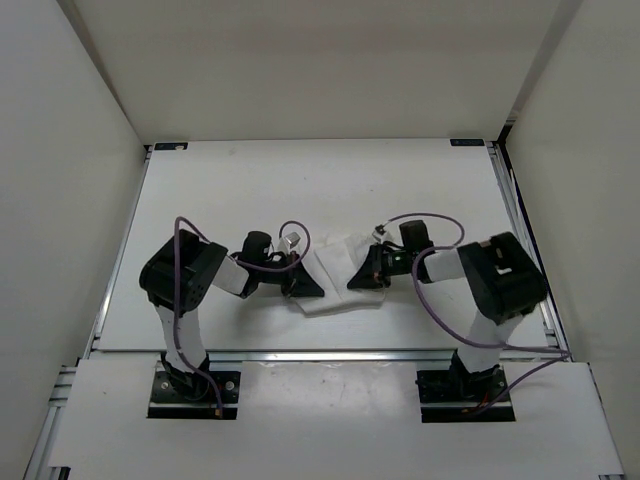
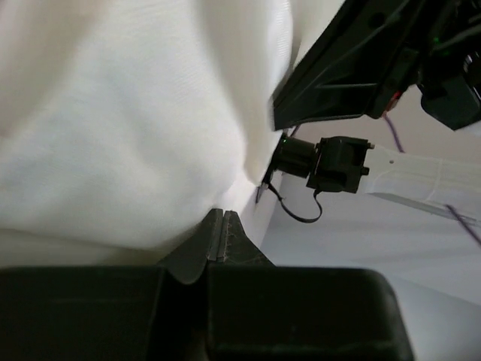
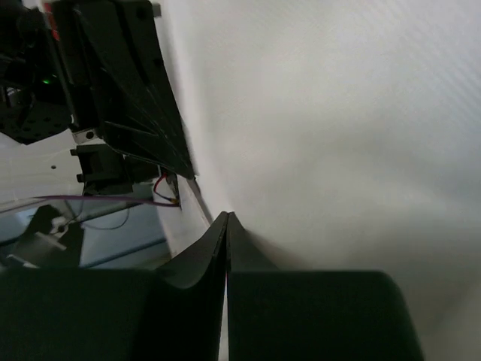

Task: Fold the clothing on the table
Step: Fold the skirt

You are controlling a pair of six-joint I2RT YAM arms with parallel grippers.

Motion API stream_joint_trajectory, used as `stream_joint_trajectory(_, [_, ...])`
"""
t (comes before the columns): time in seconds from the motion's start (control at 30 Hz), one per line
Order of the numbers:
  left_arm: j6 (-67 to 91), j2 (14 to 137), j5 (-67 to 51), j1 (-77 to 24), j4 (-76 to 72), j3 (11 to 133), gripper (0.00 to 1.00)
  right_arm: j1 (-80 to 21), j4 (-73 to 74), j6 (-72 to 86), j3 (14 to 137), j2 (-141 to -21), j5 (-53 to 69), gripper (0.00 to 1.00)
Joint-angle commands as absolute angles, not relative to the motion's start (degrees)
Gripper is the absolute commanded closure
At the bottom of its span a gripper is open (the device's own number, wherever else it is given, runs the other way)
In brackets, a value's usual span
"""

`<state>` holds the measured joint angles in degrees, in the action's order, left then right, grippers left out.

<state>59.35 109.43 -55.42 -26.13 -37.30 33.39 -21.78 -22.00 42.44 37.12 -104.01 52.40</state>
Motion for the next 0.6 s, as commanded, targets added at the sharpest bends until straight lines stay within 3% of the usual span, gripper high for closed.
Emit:
stream_joint_trajectory(0.0, [57.9,99.3,-52.9,-25.5,-33.5,35.6,1.0,-18.3,-16.2,37.8,37.1,-90.6,46.5,1.0])
stream_joint_trajectory(0.07, [55.7,90.7,-49.8,-24.0,-27.6,38.0,1.0,-14.4,-9.0,35.4,38.6,-84.4,44.5,0.94])
stream_joint_trajectory(0.13, [54.0,85.2,-48.3,-22.3,-22.3,40.6,0.99,-10.6,-4.8,32.7,41.8,-79.6,44.7,0.62])
stream_joint_trajectory(0.17, [52.9,82.9,-48.3,-21.1,-19.3,42.7,0.96,-8.5,-1.5,32.0,43.3,-78.6,45.0,0.13])
stream_joint_trajectory(0.2, [52.3,81.1,-47.8,-19.9,-17.6,44.2,0.95,-7.4,0.0,30.1,43.9,-77.8,44.7,0.01])
stream_joint_trajectory(0.23, [50.6,80.4,-47.2,-19.4,-13.4,45.3,0.92,-5.9,4.1,27.5,45.8,-76.3,43.3,0.01])
stream_joint_trajectory(0.27, [49.0,78.8,-46.1,-18.6,-9.9,45.7,0.67,-5.6,7.3,26.6,46.4,-75.8,42.3,0.01])
stream_joint_trajectory(0.3, [48.7,76.7,-45.3,-17.4,-8.4,45.8,0.02,-5.1,8.3,24.2,47.3,-74.4,40.7,0.01])
stream_joint_trajectory(0.4, [47.3,69.9,-40.3,-15.3,-0.2,46.0,0.01,-5.5,14.5,19.5,49.2,-71.6,37.6,0.01])
stream_joint_trajectory(0.57, [29.9,65.0,-20.4,-17.1,31.4,56.2,0.01,-4.5,24.5,16.4,49.4,-67.4,28.7,0.0])
